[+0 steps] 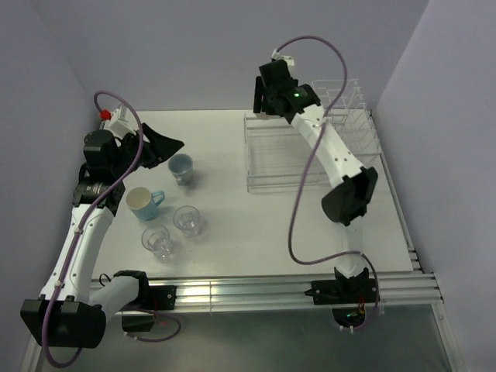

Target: Load the cups into the dish rack

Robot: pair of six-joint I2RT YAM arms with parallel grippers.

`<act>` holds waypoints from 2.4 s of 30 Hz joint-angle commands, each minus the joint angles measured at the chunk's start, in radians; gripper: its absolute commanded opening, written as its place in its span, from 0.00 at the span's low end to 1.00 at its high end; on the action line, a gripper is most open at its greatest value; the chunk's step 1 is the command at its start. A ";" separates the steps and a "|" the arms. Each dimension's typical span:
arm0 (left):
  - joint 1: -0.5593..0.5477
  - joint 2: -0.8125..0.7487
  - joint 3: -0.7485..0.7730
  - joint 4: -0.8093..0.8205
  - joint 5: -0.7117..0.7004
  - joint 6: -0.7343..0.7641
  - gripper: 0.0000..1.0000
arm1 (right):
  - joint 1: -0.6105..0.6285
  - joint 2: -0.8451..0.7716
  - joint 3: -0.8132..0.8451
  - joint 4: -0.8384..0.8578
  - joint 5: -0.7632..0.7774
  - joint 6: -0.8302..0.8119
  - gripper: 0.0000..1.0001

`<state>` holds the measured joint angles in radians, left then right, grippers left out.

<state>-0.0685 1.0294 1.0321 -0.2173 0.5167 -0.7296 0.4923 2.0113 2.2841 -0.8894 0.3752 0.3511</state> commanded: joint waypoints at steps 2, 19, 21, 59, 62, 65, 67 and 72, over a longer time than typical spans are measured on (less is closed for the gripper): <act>0.003 -0.005 0.045 -0.057 -0.027 0.100 0.60 | -0.038 0.157 0.191 -0.140 -0.010 -0.026 0.00; 0.004 0.024 -0.009 -0.034 0.006 0.102 0.61 | -0.051 0.274 0.110 -0.085 -0.091 -0.046 0.00; 0.004 0.023 -0.009 -0.036 0.003 0.104 0.61 | -0.049 0.279 0.104 -0.079 -0.097 -0.049 0.00; 0.012 0.021 -0.021 -0.044 0.005 0.114 0.61 | -0.014 0.320 0.083 -0.025 -0.113 -0.070 0.79; 0.013 0.020 -0.021 -0.044 0.000 0.114 0.61 | -0.009 0.319 0.078 -0.019 -0.107 -0.072 0.88; 0.013 0.021 -0.021 -0.045 0.000 0.116 0.61 | -0.011 0.320 0.081 -0.019 -0.102 -0.073 0.92; 0.013 0.021 -0.021 -0.045 0.000 0.117 0.61 | -0.008 0.322 0.086 -0.017 -0.099 -0.077 0.93; 0.013 0.023 -0.024 -0.045 -0.001 0.116 0.61 | -0.008 0.311 0.081 -0.016 -0.093 -0.077 0.94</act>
<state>-0.0601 1.0576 1.0134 -0.2787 0.5011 -0.6388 0.4755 2.3138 2.3375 -0.9348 0.2626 0.2897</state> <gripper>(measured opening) 0.608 0.940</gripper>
